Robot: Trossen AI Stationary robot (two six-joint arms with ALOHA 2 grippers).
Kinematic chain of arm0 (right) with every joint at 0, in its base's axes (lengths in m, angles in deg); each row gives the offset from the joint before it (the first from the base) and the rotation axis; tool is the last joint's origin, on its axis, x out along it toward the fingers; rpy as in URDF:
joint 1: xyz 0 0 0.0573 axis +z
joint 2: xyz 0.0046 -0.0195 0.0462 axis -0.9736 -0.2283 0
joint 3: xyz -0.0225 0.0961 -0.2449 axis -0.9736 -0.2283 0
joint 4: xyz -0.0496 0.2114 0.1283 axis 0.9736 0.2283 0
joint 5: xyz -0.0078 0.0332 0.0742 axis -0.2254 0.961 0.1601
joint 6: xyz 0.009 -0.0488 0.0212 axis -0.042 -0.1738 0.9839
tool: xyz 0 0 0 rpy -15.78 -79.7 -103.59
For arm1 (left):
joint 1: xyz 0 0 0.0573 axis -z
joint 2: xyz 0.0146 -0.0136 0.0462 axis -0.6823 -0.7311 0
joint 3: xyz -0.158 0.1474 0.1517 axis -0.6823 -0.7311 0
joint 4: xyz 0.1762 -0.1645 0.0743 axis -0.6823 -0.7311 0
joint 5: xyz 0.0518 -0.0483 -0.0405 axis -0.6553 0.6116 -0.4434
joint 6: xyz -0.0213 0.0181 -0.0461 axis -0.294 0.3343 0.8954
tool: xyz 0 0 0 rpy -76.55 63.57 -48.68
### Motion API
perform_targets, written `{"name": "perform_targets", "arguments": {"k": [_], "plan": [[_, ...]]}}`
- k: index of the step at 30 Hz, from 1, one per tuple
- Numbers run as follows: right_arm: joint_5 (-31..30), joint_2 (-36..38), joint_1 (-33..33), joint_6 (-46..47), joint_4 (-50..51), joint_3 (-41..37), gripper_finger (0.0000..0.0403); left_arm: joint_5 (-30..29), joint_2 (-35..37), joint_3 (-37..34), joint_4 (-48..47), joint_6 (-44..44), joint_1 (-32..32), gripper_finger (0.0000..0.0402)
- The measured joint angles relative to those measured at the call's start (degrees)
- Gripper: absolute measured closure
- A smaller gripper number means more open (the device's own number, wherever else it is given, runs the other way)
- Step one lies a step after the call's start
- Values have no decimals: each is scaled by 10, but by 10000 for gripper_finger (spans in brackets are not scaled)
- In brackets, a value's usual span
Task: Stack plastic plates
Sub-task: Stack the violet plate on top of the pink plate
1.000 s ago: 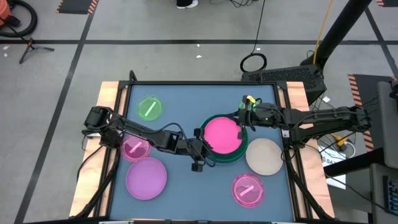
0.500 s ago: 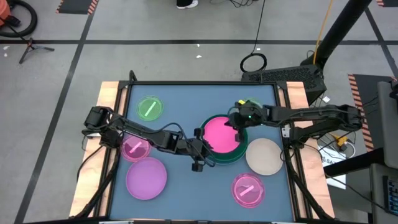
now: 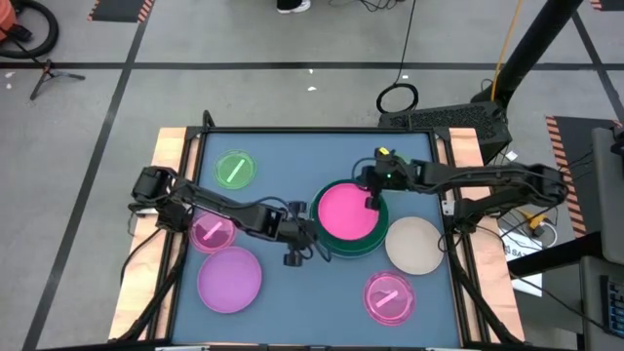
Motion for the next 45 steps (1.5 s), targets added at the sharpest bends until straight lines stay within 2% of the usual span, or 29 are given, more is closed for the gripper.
{"name": "perform_targets", "arguments": {"k": [8, 12, 17, 23, 26, 29, 33, 37, 45], "plan": [[1, 33, 1, 30, 2, 0, 397, 0, 7, 57, -274, 50, 9, 293], [2, 45, 1, 42, 8, 0, 397, 1, 6, 49, -339, 53, 29, 293], [3, 50, 1, 47, 13, 0, 397, 22, 5, 18, -321, 58, 58, 293], [61, 50, 1, 43, 10, 0, 397, 65, 5, 1, -322, 99, 81, 293], [63, 50, 1, 42, 9, 0, 397, 75, 5, 0, -325, 109, 87, 291], [62, 50, 1, 42, 6, 0, 397, 76, 5, 0, -326, 110, 91, 278], [62, 50, 1, 43, 2, 0, 397, 73, 5, 0, -325, 107, 99, 241], [62, 50, 1, 43, 2, 0, 397, 64, 5, -3, -323, 75, 117, 210], [62, 50, 1, 43, 2, 0, 397, 62, 5, -63, -312, 82, 145, 206]]}}
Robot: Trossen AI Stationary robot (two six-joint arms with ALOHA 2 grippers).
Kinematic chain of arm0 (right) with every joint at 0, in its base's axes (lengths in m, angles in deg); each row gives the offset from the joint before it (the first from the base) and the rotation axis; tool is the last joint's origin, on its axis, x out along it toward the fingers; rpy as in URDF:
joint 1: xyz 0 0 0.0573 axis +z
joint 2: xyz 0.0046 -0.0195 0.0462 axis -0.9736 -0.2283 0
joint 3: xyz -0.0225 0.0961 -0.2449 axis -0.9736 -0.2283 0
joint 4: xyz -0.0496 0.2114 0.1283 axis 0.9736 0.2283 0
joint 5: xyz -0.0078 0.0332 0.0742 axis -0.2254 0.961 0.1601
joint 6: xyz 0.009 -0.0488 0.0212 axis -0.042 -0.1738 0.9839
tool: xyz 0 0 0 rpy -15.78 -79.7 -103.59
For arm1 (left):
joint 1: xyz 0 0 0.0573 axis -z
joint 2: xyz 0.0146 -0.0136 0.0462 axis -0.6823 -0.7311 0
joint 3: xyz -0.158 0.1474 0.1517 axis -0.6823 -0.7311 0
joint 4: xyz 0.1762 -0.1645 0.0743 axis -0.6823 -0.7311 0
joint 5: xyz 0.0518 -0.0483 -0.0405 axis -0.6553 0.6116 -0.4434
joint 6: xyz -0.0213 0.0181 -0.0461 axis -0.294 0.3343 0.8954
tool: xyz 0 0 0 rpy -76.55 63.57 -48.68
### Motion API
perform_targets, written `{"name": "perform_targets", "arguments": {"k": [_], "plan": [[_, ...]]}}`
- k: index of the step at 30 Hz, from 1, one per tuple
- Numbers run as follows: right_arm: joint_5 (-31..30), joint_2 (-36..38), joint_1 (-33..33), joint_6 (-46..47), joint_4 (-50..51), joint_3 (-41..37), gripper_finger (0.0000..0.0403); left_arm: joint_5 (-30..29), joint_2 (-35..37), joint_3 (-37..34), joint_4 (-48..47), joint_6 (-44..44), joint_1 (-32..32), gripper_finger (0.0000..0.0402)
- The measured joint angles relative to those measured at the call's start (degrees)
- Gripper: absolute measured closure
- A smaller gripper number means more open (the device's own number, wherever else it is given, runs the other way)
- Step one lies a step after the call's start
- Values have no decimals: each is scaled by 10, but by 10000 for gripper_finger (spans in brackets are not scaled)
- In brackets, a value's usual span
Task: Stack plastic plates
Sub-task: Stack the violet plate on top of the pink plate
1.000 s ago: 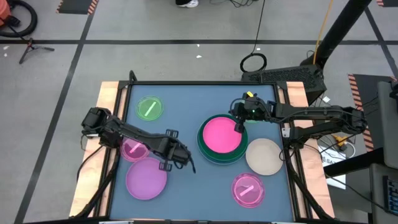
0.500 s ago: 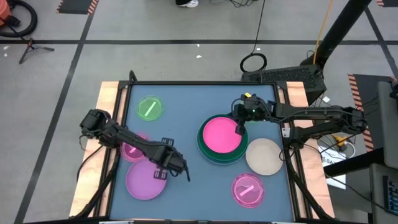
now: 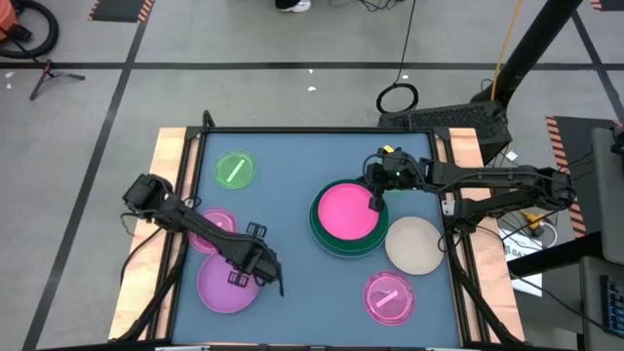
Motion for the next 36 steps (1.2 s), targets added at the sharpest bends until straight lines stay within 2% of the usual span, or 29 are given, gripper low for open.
{"name": "perform_targets", "arguments": {"k": [10, 20, 24, 30, 36], "plan": [[0, 0, 0, 0, 0, 0, 397, 15, 0, -44, 49, 8, 9, 215], [-1, 0, 0, 6, 0, 0, 397, 13, 2, -51, 54, -3, 8, 341], [-1, 0, 0, 6, 0, 0, 397, 14, 2, -40, 43, -5, 7, 372], [-1, 0, 0, 5, -1, 0, 397, 21, 19, -14, 41, -9, -2, 382], [-1, 0, 0, 6, 0, 0, 397, -7, 85, -12, 56, 10, -19, 386]]}}
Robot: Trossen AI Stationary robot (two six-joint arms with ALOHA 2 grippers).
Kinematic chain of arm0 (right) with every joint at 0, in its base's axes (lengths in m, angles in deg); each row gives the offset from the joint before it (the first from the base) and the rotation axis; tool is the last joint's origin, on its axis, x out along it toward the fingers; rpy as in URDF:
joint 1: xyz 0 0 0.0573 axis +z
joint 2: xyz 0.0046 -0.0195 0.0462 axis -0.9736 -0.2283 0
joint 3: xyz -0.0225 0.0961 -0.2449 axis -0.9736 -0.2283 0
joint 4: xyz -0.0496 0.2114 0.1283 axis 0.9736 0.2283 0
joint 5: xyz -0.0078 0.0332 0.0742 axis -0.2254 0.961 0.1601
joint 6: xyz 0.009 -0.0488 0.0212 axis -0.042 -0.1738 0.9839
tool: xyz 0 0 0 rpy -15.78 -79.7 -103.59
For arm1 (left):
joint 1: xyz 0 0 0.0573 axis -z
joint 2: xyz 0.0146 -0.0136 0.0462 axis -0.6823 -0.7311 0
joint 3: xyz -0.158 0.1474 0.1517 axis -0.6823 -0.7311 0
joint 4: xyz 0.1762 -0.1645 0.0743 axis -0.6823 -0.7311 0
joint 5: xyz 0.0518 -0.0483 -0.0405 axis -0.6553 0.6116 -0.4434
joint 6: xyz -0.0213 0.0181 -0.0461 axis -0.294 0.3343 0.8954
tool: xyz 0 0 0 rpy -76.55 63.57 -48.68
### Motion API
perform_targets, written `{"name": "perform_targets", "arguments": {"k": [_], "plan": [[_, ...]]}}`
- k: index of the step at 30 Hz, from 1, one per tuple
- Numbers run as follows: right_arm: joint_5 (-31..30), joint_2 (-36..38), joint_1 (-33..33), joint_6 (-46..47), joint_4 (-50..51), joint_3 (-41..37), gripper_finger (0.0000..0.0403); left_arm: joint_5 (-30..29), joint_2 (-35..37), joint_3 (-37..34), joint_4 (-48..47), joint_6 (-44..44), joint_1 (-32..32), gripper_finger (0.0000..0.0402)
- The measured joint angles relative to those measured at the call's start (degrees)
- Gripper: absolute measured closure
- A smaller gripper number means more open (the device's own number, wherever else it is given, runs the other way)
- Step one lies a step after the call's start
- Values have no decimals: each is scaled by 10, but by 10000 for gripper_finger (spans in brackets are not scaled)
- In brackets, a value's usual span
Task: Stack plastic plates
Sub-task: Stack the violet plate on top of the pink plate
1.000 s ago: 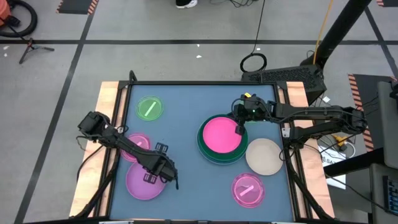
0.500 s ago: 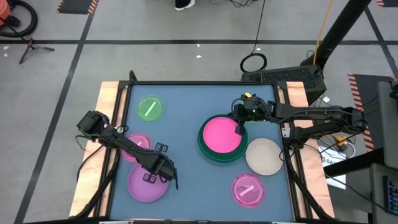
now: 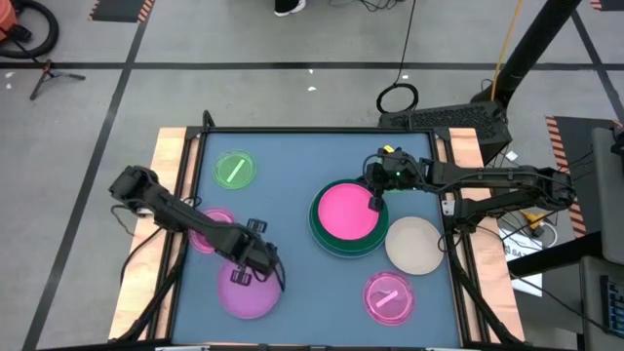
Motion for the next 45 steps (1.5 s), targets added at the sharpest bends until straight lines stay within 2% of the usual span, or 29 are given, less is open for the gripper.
{"name": "perform_targets", "arguments": {"k": [10, 14, 17, 23, 30, 33, 35, 37, 45], "plan": [[0, 0, 0, 0, 0, 0, 397, -141, 111, 0, 43, 49, -60, 386], [0, 0, 0, 0, 0, 0, 397, -171, 123, 0, 108, 64, -107, 386], [0, 0, 0, 0, 0, 0, 397, -168, 123, 0, 169, 81, -147, 386], [0, 0, 0, 1, 0, 0, 397, -108, 122, 0, 270, 123, -231, 386], [0, 26, 0, 11, 33, 0, 397, -75, 112, 0, 303, 126, -305, 386], [0, 61, 0, 39, 59, 0, 397, -48, 103, 0, 316, 121, -323, 385], [0, 90, 0, 44, 78, 0, 397, -34, 91, 2, 357, 120, -330, 385], [0, 116, 4, 49, 81, 0, 397, -27, 86, 0, 353, 117, -337, 385], [0, 174, 34, 66, 118, -1, 397, -23, 48, 1, 414, 122, -342, 385]]}}
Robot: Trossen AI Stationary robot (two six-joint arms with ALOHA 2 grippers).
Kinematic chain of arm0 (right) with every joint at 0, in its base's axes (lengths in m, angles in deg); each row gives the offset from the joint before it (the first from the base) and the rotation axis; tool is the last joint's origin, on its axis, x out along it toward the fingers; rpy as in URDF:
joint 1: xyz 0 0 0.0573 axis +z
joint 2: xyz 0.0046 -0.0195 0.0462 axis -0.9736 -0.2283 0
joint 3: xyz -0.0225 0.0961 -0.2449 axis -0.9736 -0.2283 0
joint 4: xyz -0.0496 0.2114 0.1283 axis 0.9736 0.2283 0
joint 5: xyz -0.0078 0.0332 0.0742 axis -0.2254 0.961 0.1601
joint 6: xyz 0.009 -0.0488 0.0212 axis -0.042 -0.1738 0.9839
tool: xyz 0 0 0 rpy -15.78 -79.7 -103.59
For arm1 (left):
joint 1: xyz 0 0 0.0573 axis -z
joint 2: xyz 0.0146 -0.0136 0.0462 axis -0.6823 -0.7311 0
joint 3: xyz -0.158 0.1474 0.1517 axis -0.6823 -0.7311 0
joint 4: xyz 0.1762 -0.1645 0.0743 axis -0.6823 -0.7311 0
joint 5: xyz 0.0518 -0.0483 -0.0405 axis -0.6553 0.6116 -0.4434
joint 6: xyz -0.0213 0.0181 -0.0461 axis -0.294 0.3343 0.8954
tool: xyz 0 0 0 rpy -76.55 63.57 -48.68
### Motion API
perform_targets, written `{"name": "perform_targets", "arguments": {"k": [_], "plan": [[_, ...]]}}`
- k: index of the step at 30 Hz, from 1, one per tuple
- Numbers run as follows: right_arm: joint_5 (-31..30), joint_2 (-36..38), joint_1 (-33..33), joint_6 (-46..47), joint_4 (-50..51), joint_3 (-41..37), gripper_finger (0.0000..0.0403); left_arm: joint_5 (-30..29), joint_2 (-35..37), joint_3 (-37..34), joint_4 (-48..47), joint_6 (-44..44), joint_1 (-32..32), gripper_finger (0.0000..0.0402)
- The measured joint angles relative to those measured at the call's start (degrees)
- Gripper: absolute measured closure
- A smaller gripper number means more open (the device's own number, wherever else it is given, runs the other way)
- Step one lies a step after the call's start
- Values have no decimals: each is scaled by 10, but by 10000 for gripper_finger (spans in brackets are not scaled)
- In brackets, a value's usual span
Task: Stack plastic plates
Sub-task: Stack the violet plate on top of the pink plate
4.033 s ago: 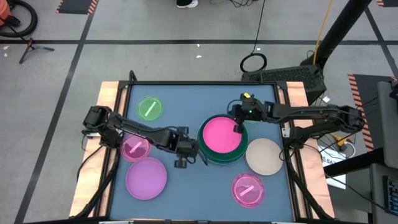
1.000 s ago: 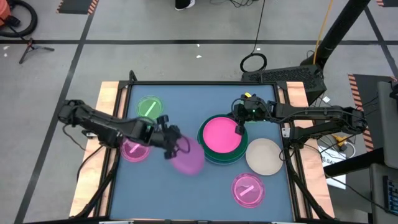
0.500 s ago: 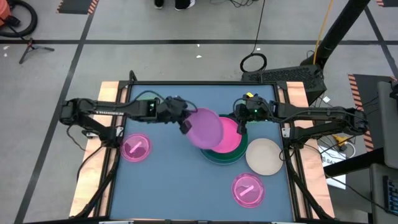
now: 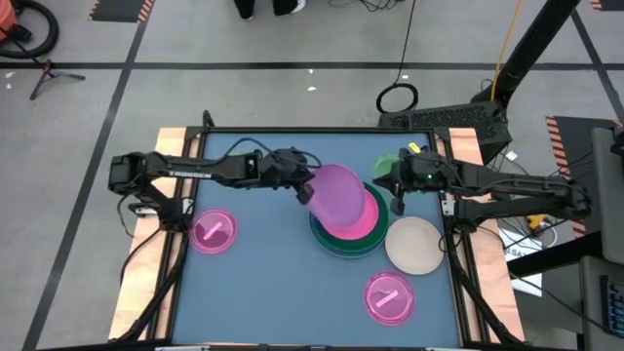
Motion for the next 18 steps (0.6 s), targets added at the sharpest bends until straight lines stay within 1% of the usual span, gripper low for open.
{"name": "perform_targets", "arguments": {"k": [1, 3, 5, 8, 10, 12, 14, 16, 18], "plan": [[0, 3, 4, 2, 0, 0, 397, 0, -1, -3, -10, -1, 0, 385], [-2, 8, 8, 1, 6, 0, 397, 0, -10, 0, 19, 5, 2, 385], [0, 9, 13, 1, 4, 0, 397, 0, -10, -1, 5, 6, 3, 385], [0, 10, 16, -1, 11, 0, 397, 0, -23, 0, 17, 20, 4, 385], [-1, 10, 16, 0, 11, 0, 397, 0, -27, -2, -1, 20, 7, 385], [-1, 10, 16, -1, 12, 0, 397, 0, -34, 0, 20, 20, 9, 385], [-1, 10, 17, -1, 12, 0, 397, 0, -36, -1, 7, 19, 10, 385], [-1, 10, 17, -1, 13, 0, 397, 0, -42, 0, 22, 20, 12, 385], [-1, 11, 17, -1, 14, 0, 397, 0, -43, -1, 11, 19, 11, 385]]}}
